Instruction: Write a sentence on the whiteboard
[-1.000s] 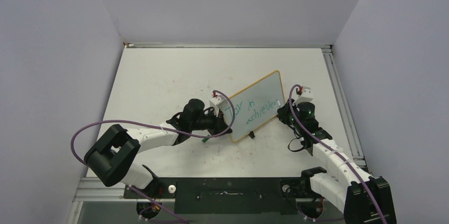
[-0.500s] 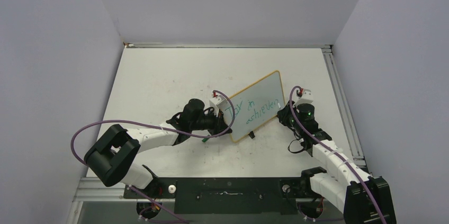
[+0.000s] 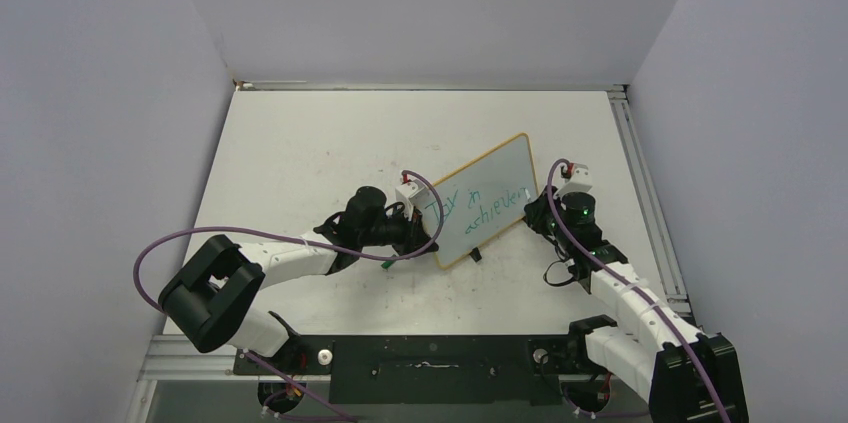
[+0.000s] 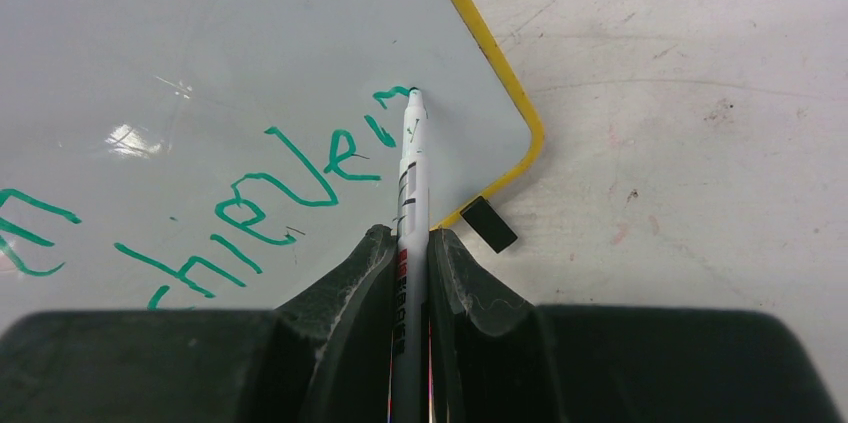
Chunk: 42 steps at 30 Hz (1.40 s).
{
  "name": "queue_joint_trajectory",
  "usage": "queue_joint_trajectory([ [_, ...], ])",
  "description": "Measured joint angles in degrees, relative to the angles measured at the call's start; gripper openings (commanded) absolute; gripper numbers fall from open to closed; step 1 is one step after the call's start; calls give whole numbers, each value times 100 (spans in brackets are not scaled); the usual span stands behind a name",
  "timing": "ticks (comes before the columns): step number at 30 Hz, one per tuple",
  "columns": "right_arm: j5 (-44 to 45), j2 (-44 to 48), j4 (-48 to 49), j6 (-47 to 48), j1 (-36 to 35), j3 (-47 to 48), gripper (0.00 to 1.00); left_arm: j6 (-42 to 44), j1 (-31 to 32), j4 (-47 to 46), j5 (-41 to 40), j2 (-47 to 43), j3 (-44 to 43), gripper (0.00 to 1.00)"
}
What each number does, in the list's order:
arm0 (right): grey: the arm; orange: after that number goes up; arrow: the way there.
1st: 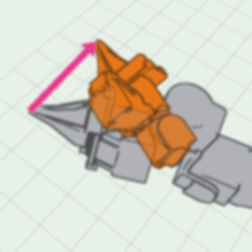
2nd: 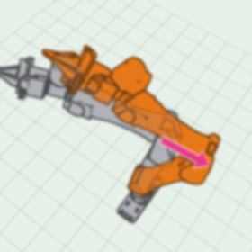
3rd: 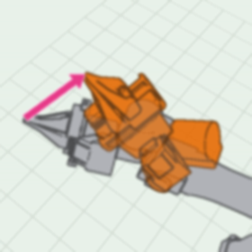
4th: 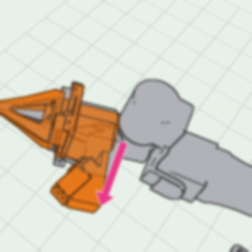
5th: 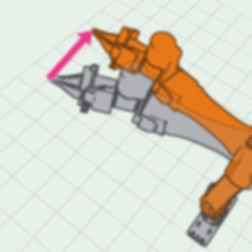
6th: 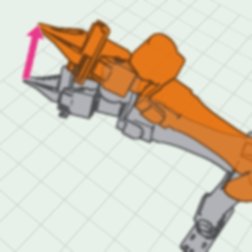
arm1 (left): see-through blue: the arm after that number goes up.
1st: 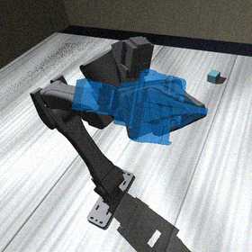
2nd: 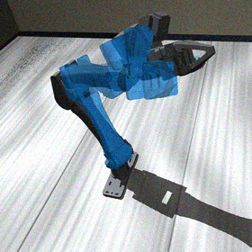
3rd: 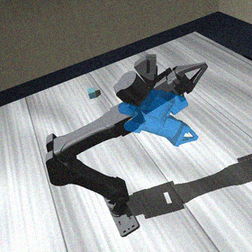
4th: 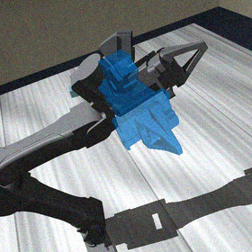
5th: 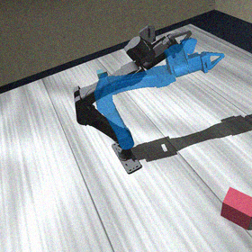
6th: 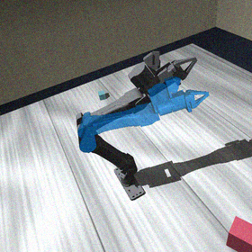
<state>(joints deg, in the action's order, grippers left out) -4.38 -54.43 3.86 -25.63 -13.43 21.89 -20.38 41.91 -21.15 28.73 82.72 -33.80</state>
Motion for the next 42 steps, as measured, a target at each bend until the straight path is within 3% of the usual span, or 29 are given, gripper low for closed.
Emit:
queue_joint_trajectory([
  [42,219,-127,2,-61,0,-103,5,-4,0,7,0,-20,0,0],
])
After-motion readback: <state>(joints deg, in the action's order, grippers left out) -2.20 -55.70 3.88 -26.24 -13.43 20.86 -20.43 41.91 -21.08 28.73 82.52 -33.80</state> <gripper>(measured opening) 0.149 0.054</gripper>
